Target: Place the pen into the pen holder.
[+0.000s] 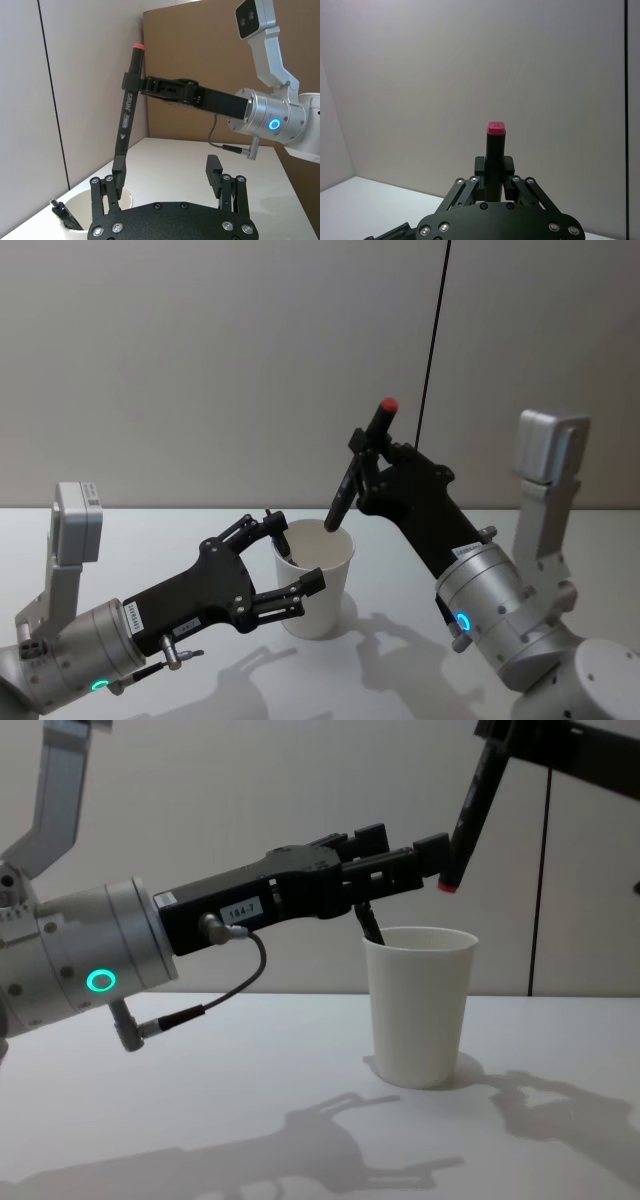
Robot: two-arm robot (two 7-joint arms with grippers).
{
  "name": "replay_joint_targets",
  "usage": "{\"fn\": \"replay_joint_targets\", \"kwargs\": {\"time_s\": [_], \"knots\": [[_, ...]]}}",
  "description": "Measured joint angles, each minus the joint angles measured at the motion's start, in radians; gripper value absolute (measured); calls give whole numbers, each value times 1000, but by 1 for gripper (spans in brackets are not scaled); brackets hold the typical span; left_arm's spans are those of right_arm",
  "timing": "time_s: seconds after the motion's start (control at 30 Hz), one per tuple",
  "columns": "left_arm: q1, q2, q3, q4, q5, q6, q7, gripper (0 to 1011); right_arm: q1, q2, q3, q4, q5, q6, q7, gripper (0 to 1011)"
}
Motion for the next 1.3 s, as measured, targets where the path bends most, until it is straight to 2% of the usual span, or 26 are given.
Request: {"fn": "replay_joint_targets", "kwargs": {"time_s": [0.57, 1.03, 1.3], "knots": [[0, 0, 0, 0, 0, 0, 0, 1002, 43, -9, -61, 102, -146, -55, 7, 196], [0, 0, 0, 0, 0, 0, 0, 1002, 65, -41, -85, 176, -201, -84, 4, 196], [0, 0, 0, 0, 0, 0, 0, 1002, 71, -53, -90, 199, -216, -92, 3, 205]]}}
